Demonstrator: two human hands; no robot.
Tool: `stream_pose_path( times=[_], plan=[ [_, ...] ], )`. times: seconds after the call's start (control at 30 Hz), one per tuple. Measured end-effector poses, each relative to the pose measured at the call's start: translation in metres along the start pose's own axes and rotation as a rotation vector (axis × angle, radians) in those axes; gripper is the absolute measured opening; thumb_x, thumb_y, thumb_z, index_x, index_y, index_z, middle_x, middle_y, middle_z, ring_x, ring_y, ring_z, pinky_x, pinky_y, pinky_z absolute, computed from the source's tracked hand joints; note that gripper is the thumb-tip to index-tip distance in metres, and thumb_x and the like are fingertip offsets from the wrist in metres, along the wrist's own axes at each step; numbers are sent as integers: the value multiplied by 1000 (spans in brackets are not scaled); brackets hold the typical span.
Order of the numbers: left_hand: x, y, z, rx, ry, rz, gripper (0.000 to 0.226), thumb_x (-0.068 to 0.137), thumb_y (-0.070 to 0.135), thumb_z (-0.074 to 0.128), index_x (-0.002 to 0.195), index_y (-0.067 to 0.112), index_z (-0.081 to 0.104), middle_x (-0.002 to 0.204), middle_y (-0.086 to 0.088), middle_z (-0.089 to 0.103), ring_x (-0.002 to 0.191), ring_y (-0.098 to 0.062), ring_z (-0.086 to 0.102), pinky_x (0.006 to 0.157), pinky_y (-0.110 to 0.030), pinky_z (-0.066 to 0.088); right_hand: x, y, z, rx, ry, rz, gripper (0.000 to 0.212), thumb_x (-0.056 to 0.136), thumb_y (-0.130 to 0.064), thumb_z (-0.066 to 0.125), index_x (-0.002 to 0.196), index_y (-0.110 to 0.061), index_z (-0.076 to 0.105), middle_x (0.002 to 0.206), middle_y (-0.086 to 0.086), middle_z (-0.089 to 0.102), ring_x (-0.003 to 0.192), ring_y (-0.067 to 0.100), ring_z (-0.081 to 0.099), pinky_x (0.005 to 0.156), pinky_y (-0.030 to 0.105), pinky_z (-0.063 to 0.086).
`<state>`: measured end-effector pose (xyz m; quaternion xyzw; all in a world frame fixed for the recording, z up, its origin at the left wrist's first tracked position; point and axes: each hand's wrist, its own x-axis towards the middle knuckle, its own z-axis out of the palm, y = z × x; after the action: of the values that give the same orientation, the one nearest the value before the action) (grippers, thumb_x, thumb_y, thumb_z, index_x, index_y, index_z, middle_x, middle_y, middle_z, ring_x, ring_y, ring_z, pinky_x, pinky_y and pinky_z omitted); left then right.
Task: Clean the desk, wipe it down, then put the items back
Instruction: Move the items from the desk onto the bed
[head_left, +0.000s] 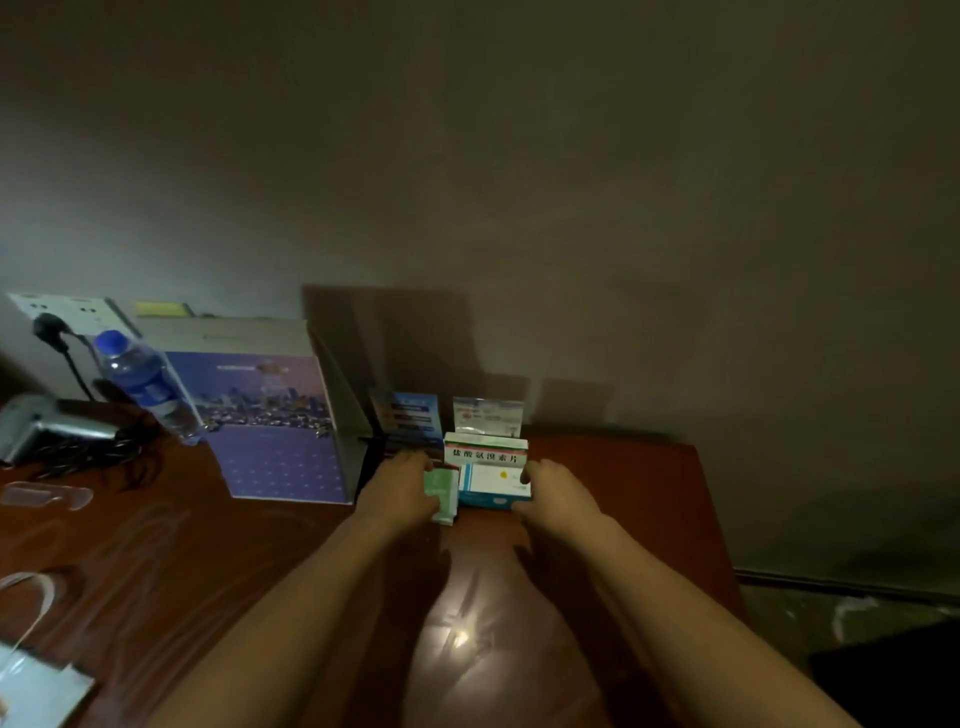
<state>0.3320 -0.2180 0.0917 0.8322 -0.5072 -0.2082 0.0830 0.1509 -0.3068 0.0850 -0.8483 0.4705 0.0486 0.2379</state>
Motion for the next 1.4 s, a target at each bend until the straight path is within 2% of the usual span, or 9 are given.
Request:
stream_pose_path(
  times=[0.27, 0.53, 0.77, 0.87, 0.97, 1.03, 1.13, 1.23, 1.4],
  plan=[
    [69, 8, 13, 16, -40, 122, 48, 83, 20, 62, 129, 16, 48, 127, -7, 48, 117, -23, 48, 94, -36, 45, 49, 21, 5, -37, -28, -12, 45, 87, -27, 63, 127, -14, 49, 125, 6, 49, 114, 21, 46, 90, 31, 44],
    [96, 17, 34, 46, -151, 166, 66, 85, 15, 61, 143, 19, 30, 137, -4, 37, 120, -21, 46, 91, -34, 47, 62, 38, 22, 1, -67, 7, 53, 83, -32, 69, 129, -19, 46, 127, 3, 46, 117, 17, 44, 91, 29, 44],
    [96, 22, 44, 117, -91, 115, 37, 91, 20, 55, 126, 19, 46, 131, -7, 35, 110, -23, 52, 85, -33, 47, 55, 39, 42, 149, -75, 36, 50, 85, -29, 67, 130, -21, 46, 128, 3, 49, 116, 17, 49, 91, 27, 44],
    [89, 24, 42, 136, -56, 122, 34, 92, 21, 53, 125, 20, 47, 130, -6, 38, 109, -23, 53, 81, -32, 48, 41, 44, 45, 245, -69, 83, 39, 84, -25, 69, 119, -22, 52, 123, -1, 54, 114, 13, 53, 89, 24, 48],
    [78, 26, 35, 112, -25, 155, 27, 93, 22, 52, 120, 22, 50, 125, -2, 49, 108, -19, 54, 76, -28, 44, 17, 52, 38, 305, -46, 162, 32, 83, -21, 71, 110, -21, 53, 119, -2, 56, 112, 10, 54, 84, 21, 48],
    [66, 30, 23, 92, -13, 175, 21, 94, 25, 50, 115, 22, 51, 119, 0, 56, 106, -18, 56, 71, -26, 39, -5, 55, 32, 348, -13, 230, 33, 83, -21, 71, 109, -23, 51, 123, -3, 56, 117, 11, 53, 81, 19, 47],
    [43, 33, 4, 49, -15, 211, 18, 93, 27, 51, 110, 23, 52, 113, 1, 61, 100, -17, 59, 65, -25, 42, -45, 58, 33, 463, 89, 331, 34, 83, -21, 71, 104, -28, 46, 125, -1, 57, 117, 13, 55, 76, 19, 53],
    [17, 37, -9, -27, -46, 252, 15, 91, 26, 57, 104, 22, 53, 108, 1, 62, 90, -13, 57, 56, -21, 38, -91, 56, 37, 559, 207, 441, 36, 81, -18, 73, 104, -22, 47, 122, 3, 59, 110, 16, 58, 73, 30, 59],
    [-30, 51, 8, -250, -133, 303, 14, 86, 15, 64, 84, 20, 51, 102, -3, 66, 83, -12, 60, 60, -18, 48, -170, 49, 45, 642, 430, 629, 34, 80, -15, 74, 103, -18, 48, 120, 6, 60, 109, 18, 60, 71, 27, 57]
  ],
)
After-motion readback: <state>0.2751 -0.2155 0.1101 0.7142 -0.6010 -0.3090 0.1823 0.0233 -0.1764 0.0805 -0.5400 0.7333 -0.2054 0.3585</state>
